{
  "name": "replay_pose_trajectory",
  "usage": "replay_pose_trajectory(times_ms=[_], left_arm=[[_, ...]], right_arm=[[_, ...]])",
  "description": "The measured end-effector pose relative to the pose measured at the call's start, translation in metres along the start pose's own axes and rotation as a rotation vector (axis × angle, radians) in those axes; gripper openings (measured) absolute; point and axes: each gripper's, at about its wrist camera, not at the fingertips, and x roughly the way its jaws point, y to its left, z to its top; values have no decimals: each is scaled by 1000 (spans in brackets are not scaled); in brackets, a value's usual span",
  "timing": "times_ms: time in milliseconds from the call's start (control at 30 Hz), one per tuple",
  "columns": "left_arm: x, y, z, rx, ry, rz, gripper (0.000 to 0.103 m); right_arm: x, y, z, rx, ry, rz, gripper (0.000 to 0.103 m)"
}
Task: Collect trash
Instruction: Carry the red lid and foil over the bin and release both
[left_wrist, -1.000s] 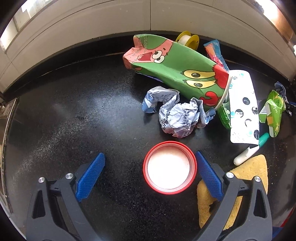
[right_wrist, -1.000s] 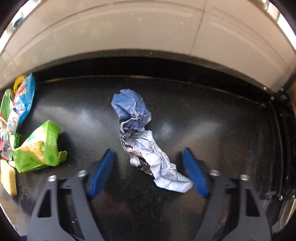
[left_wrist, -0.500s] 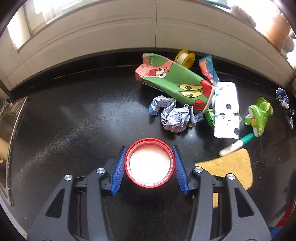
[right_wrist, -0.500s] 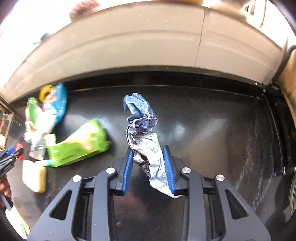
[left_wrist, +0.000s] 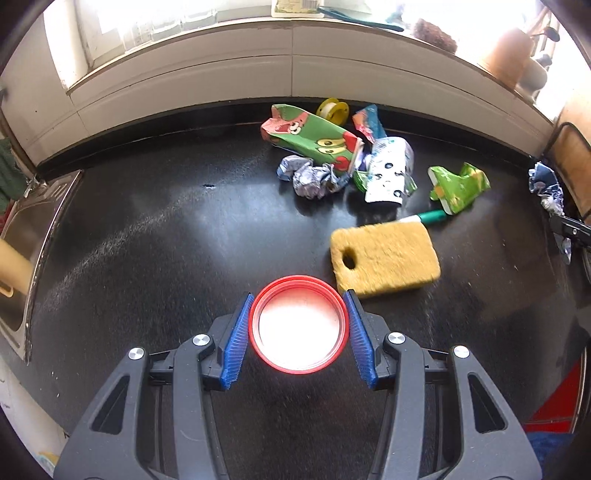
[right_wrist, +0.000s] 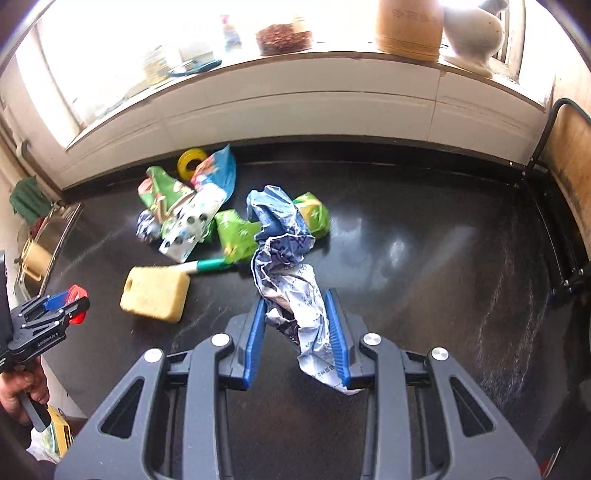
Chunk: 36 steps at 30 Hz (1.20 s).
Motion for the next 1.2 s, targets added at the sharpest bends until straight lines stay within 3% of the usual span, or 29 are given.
replay_pose_trajectory(times_ms=[267,433,600,833,1200], left_arm=[[-17,2,-14,-11,-31,3,48],[-35,22,-26,-70,-66,34,48],[-61,56,-50,-155,-97,104,48],[-93,121,-115,-352,-99,233,48],[-127,194,-251,-689,-71,376,48]], right_arm=[[-8,21,-12,-28,-2,19,32],[-7,68,-7,-132,-7,84,32],[-2,144,1,-284,-4,208,32],[18,274,-18,-494,104,431,32],[39,452,-124,-858,348,629,32]])
